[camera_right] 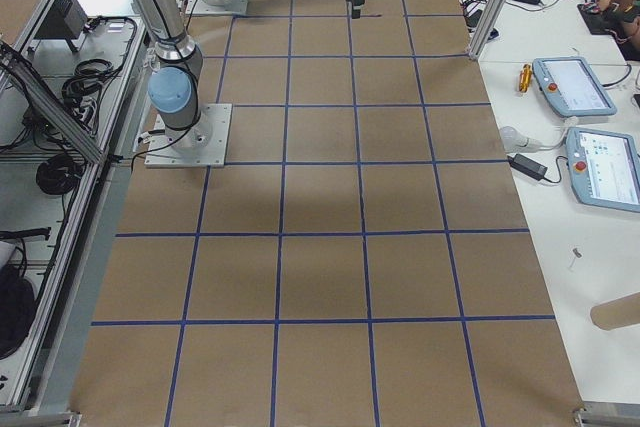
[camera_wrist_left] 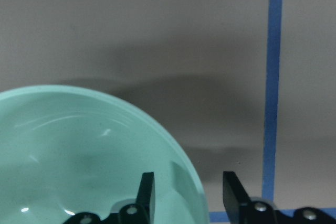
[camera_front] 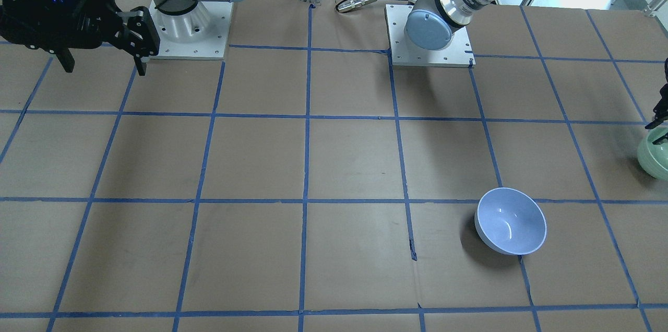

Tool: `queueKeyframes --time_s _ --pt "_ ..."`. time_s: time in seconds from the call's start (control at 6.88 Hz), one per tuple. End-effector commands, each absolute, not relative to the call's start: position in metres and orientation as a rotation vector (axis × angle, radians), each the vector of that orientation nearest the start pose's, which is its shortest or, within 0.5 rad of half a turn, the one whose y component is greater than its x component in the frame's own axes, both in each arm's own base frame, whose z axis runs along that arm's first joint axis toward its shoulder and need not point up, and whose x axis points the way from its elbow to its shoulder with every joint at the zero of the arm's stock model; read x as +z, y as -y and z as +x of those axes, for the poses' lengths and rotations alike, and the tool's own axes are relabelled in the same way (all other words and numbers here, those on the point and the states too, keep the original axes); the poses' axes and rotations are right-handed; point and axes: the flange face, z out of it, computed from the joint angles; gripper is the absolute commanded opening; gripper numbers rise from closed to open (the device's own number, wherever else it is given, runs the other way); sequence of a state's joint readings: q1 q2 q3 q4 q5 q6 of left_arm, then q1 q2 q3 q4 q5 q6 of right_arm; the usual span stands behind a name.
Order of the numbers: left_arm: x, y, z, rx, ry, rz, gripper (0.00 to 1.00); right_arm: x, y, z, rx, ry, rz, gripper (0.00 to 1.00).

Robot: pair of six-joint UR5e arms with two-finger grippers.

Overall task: Stack green bowl on blue bowl
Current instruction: 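Lower the left gripper onto the green bowl rim and close it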

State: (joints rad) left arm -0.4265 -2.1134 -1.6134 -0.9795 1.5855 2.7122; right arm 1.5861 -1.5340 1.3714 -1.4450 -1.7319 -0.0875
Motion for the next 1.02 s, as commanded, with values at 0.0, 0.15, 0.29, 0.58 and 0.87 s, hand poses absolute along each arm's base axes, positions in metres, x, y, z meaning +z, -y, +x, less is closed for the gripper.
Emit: queueKeyframes --time_s 0.0,0.15,0.29,0.58,0.87 --pt "0.2121 0.3876 0.5346 0.028 -2.241 2.197 0.14 0.5561 0.5041 0.1251 -0.051 -3.299 -0.165 1.00" --pt "0.2121 0.3878 0.5346 0.025 -2.239 2.198 0.06 0.5561 0.5041 0.1251 -0.051 -3.299 -0.165 1.00" --pt "0.2121 0.3878 0.5346 0.025 -2.239 2.198 0.00 0.5561 0.5041 0.1251 -0.051 -3.299 -0.165 1.00" --pt "0.2148 0.3879 0.5349 0.028 -2.234 2.197 0.00 0.5561 0.5041 0.1251 -0.051 -3.299 -0.165 1.00" --pt "0.2148 0.3879 0.5349 0.028 -2.234 2.197 0.00 0.5561 0.5041 0.1251 -0.051 -3.299 -0.165 1.00"
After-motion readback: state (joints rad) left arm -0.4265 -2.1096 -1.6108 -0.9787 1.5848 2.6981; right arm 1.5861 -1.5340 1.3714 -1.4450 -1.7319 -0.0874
